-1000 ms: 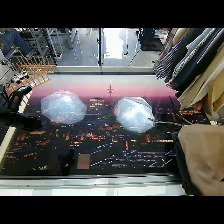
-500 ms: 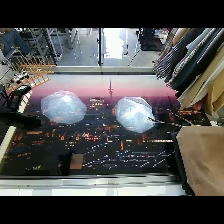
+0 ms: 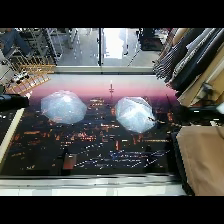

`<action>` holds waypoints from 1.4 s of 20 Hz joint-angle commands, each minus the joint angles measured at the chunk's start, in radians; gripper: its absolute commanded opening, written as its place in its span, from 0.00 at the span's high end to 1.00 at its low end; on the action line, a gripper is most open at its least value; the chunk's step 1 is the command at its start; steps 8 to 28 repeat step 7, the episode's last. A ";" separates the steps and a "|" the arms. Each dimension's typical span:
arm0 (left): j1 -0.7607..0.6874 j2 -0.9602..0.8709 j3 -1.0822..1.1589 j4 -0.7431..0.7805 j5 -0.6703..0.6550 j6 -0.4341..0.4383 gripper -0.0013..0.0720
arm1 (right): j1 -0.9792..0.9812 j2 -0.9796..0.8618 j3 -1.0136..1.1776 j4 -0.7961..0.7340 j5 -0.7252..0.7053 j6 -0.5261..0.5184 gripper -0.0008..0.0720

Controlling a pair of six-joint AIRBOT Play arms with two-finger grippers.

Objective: Fold the clothes and pants, and hang the long-sleeved shirts on hangers.

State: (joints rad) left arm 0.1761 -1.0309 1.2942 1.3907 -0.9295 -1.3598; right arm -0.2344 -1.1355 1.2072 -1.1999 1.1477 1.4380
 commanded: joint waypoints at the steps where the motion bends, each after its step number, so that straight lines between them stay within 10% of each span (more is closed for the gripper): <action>1: 0.001 0.011 0.001 -0.011 0.100 -0.024 0.96 | 0.228 0.000 -0.064 -0.254 -0.331 -0.047 0.95; 28: 0.000 0.011 0.001 -0.011 0.100 -0.024 0.96 | 0.235 0.000 -0.060 -0.211 -0.468 -0.045 0.92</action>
